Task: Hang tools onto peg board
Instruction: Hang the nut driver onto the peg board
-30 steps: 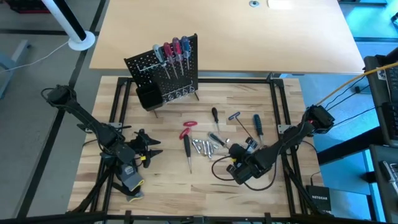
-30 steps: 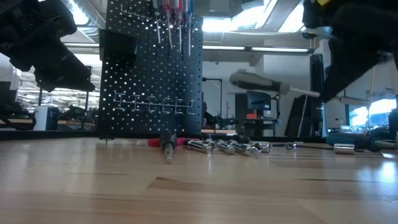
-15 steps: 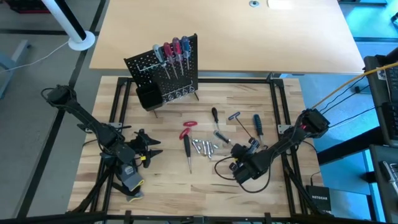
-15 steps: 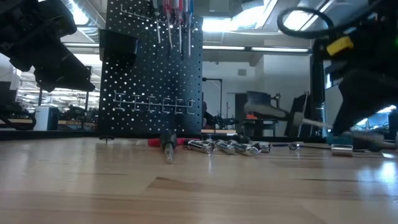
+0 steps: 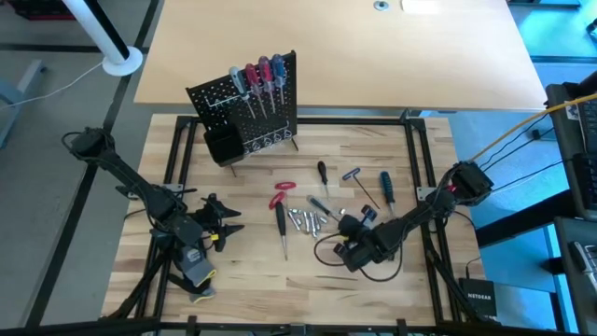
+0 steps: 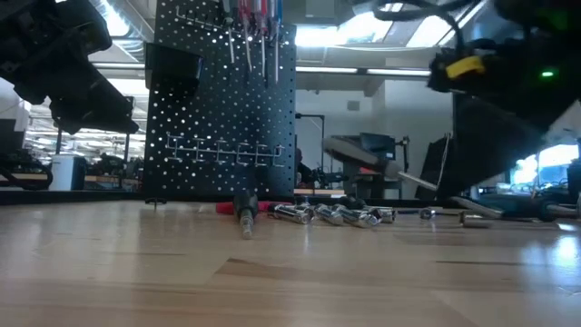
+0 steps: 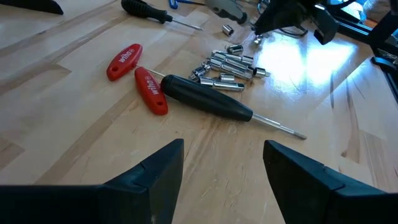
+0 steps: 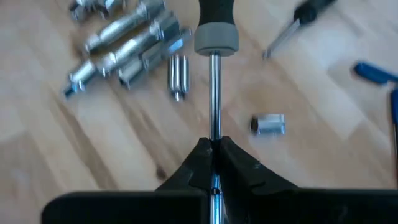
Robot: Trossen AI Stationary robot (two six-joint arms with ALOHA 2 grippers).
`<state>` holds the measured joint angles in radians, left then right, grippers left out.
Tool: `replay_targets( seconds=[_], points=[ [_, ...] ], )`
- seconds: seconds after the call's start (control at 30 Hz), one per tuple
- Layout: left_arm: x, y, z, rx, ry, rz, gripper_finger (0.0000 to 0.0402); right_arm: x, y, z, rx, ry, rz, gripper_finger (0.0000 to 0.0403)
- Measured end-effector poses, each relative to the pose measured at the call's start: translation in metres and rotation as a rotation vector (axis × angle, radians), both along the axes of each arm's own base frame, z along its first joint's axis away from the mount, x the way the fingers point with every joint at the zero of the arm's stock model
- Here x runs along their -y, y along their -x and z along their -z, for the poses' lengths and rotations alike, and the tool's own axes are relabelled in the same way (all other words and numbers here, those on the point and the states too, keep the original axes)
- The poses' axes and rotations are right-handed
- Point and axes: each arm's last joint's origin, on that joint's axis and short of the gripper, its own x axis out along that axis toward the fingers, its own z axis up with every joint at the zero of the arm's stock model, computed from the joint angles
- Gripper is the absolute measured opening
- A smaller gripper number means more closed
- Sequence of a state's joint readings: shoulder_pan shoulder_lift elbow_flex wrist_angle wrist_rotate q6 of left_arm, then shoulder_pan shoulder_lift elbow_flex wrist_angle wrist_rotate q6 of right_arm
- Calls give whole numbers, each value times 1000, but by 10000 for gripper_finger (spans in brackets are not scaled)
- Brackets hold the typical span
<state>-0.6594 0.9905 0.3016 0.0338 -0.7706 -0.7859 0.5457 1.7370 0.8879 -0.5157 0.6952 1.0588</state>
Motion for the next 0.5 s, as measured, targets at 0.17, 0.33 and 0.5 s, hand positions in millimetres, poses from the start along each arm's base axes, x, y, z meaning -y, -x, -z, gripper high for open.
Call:
replay_targets(
  seconds=[0.17, 0.33, 0.5],
  points=[
    [0, 0, 0, 0, 0, 0, 210, 2, -9, -2, 39, 35, -47, 19],
    [0, 0, 0, -1, -1, 0, 210, 2, -10, -3, 50, 74, -63, 19],
    [0, 0, 0, -1, 0, 0, 210, 2, -5, -6, -41, 80, -69, 19]
  ],
)
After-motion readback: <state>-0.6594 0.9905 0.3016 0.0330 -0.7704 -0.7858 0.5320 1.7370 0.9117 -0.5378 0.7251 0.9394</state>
